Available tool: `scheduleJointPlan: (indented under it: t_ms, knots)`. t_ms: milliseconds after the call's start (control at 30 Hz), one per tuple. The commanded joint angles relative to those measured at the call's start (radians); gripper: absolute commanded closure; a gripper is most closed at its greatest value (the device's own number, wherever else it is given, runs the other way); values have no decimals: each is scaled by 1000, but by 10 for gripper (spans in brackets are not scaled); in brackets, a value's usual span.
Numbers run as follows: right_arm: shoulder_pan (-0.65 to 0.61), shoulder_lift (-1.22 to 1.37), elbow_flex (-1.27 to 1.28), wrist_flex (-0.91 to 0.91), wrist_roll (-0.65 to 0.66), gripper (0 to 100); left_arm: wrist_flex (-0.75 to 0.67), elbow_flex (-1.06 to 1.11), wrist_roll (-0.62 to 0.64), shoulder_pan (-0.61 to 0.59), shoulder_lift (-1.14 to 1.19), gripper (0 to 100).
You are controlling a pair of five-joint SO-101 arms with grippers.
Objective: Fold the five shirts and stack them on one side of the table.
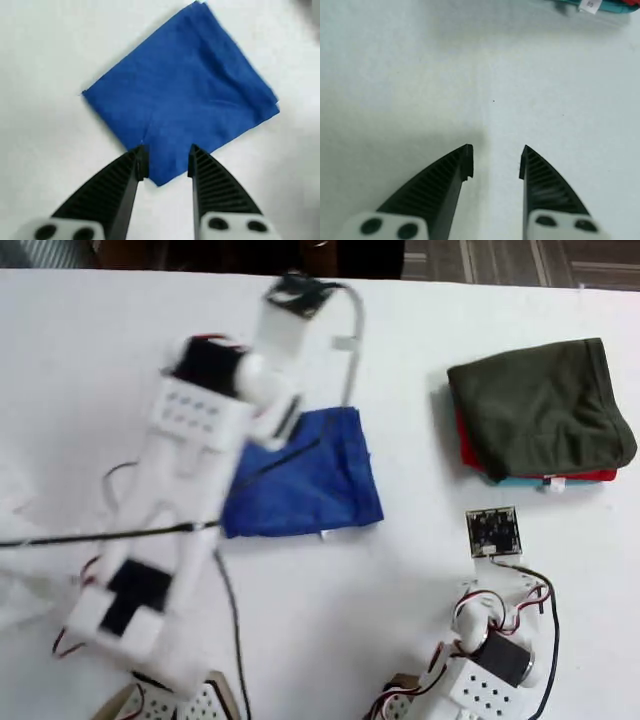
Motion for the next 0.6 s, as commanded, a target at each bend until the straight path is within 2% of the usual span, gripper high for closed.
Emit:
scheduleJointPlan:
  t_ms: [0,133,233,333,433,567]
  knots:
    - [-1,-24,8,-16,-8,839,-21,251,-66,-186,-215,843]
    - [-1,-24,8,-12,-8,837,-190,591,-143,-443,-391,843]
    - [-1,-28,8,-12,-8,837,-368,875,-186,-572,-509,843]
    - [-1,-27,-31,15,-3,836,-571,1139,-212,-671,-601,843]
    - [-13,-21,-235,130,-5,836,-755,1345,-226,-764,-657,843]
    - [-171,-13,-368,116,0,836,-872,1483,-226,-806,-663,843]
